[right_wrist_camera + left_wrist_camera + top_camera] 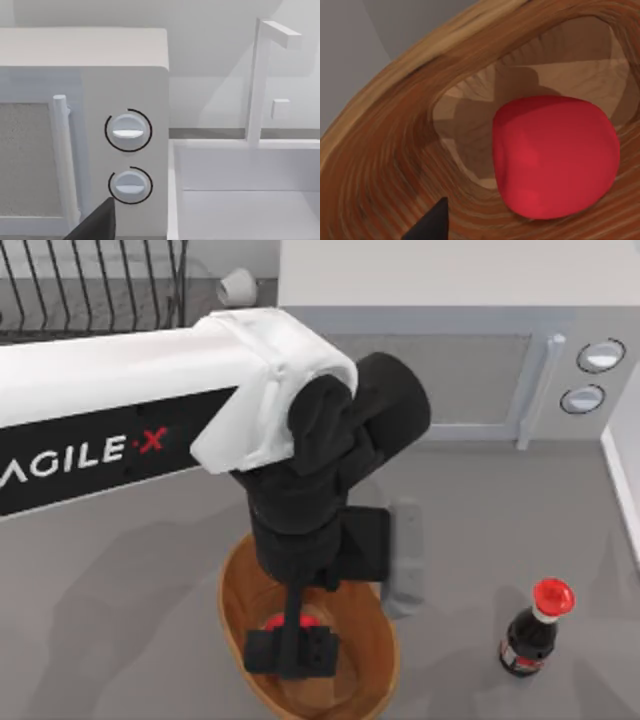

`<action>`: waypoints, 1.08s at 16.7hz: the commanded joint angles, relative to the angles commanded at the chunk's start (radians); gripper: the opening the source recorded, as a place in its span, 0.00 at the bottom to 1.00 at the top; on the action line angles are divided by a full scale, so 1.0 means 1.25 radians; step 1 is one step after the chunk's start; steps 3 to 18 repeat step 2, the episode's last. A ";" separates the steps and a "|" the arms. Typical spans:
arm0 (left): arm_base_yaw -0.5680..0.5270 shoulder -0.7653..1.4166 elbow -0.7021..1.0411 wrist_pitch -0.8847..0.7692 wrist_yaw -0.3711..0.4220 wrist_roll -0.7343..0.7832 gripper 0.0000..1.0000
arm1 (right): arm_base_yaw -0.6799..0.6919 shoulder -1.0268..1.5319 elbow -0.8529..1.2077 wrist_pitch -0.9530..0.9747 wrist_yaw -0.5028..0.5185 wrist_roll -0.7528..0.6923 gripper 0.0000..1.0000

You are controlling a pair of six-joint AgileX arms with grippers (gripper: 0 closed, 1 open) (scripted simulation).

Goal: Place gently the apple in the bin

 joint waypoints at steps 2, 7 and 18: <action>0.000 0.000 0.000 0.000 0.000 0.000 1.00 | 0.000 0.000 0.000 0.000 0.000 0.000 1.00; 0.000 0.000 0.000 0.000 0.000 0.000 1.00 | 0.000 0.000 0.000 0.000 0.000 0.000 1.00; 0.000 0.000 0.000 0.000 0.000 0.000 1.00 | 0.000 0.000 0.000 0.000 0.000 0.000 1.00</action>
